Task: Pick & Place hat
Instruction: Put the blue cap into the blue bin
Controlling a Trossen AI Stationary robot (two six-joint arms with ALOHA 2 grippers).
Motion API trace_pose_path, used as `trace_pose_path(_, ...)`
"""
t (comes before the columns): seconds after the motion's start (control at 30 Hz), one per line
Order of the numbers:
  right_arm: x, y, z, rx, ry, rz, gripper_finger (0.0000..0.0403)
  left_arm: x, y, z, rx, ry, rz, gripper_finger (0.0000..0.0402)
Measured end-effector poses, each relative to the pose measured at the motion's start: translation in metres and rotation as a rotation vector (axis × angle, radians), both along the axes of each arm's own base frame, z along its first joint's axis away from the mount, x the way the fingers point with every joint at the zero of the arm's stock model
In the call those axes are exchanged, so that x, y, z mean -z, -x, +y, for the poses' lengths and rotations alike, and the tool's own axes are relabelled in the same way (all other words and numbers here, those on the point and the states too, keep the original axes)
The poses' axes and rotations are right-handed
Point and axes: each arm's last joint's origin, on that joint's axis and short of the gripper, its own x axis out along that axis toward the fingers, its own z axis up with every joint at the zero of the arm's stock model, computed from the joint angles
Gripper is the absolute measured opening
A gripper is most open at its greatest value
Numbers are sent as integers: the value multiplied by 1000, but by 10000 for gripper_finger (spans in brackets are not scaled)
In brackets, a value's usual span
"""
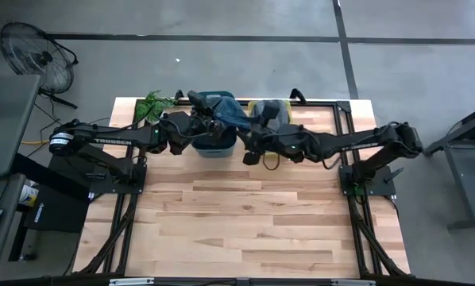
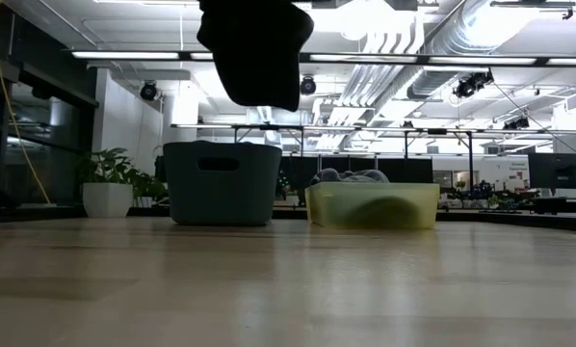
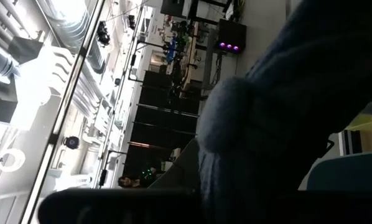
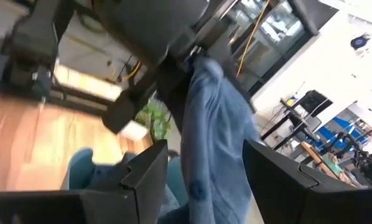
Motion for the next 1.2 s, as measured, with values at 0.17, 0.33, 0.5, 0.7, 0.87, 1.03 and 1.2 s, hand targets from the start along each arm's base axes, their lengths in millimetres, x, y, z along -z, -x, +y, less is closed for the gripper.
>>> trace_pose_path(0.17,1,-14,-6,-10,-7,46,202,0,0,0,0,0,0,0)
trace_pose_path(0.33,2,-27,-19,8,-47,30,202,0,0,0,1,-1,1,0)
trace_pose_path(0.5,5,-35,-37,36,-60,56,202,0,0,0,14,-2,2,0)
trace_pose_path(0.7,-1,-33,-46,75,-64,49,192,0,0,0,18,-2,2,0)
trace_pose_path(0.87,-6,-32,-47,67,-68,41,165,0,-1,0,26,-2,2,0)
trace_pose_path(1.03,-1,-31,-46,78,-125,60,100,0,-1,-1,29,-2,3,0)
trace_pose_path(1.2,0,-31,-46,71,-146,55,12,0,-1,-1,29,-2,3,0)
